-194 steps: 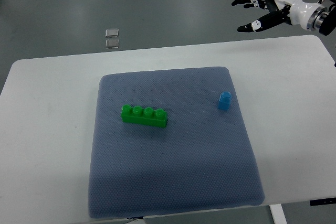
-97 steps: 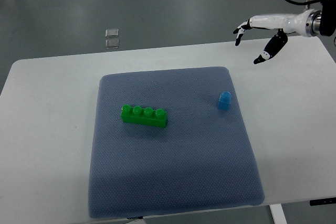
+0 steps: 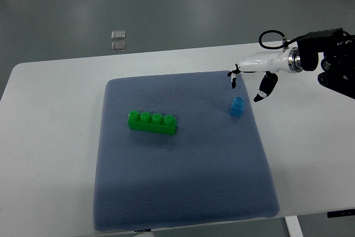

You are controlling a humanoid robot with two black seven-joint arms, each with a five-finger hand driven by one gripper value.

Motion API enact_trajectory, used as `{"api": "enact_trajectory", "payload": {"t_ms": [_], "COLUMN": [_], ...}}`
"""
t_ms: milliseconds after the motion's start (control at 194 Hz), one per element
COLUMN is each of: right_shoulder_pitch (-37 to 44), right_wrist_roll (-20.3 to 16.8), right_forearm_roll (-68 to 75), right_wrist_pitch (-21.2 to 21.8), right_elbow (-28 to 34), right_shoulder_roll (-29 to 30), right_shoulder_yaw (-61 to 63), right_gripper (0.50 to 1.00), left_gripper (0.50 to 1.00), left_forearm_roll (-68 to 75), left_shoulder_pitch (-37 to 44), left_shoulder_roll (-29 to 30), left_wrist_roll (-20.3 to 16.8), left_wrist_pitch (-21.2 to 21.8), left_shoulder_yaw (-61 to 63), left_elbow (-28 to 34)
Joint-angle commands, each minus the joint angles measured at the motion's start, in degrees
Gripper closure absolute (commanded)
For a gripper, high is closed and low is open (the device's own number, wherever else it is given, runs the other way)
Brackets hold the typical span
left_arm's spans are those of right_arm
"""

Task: Stack blue block on green block with right hand
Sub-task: 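Swing the right hand over and lower it toward the blue block, then close the right hand's fingers around the small blue block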

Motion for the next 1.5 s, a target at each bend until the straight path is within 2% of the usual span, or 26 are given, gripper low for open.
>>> {"api": "enact_trajectory", "payload": {"t_ms": [0,490,717,1316,1496], "right_shoulder_pitch": [-1.11,-2.86,-3.13,-5.15,-5.41], "right_wrist_roll": [0.04,0.22,0.22,0.75,1.19], "right_forearm_roll": [-0.67,-5.85,-5.85,-6.29,-7.0], "right_wrist_pitch": [-1.39,-6.93,-7.28,-13.43,-13.87], "right_elbow": [-0.08,-0.25,-0.87,-2.8,-2.72], "right_shoulder_roll": [0.33,2.61,2.61,4.02,4.2], "right_shoulder_yaw": [-0.13,-1.89,-1.98,-1.98,-2.07], "right_gripper": [0.587,0.587,0.587,0.587,0.587], "left_gripper": [0.5,0.5,0.5,0.5,0.5], "left_forearm_roll": [0.0,0.0,0.0,0.0,0.0], "left_shoulder_pitch": [0.0,0.0,0.0,0.0,0.0], "left_shoulder_roll": [0.0,0.0,0.0,0.0,0.0], "left_wrist_roll": [0.06,0.06,-0.03,0.06,0.06], "left_wrist_pitch": [0.02,0.02,0.02,0.02,-0.07], "left_shoulder_yaw": [-0.02,-0.02,-0.02,-0.02,-0.02], "left_elbow": [0.0,0.0,0.0,0.0,0.0]}}
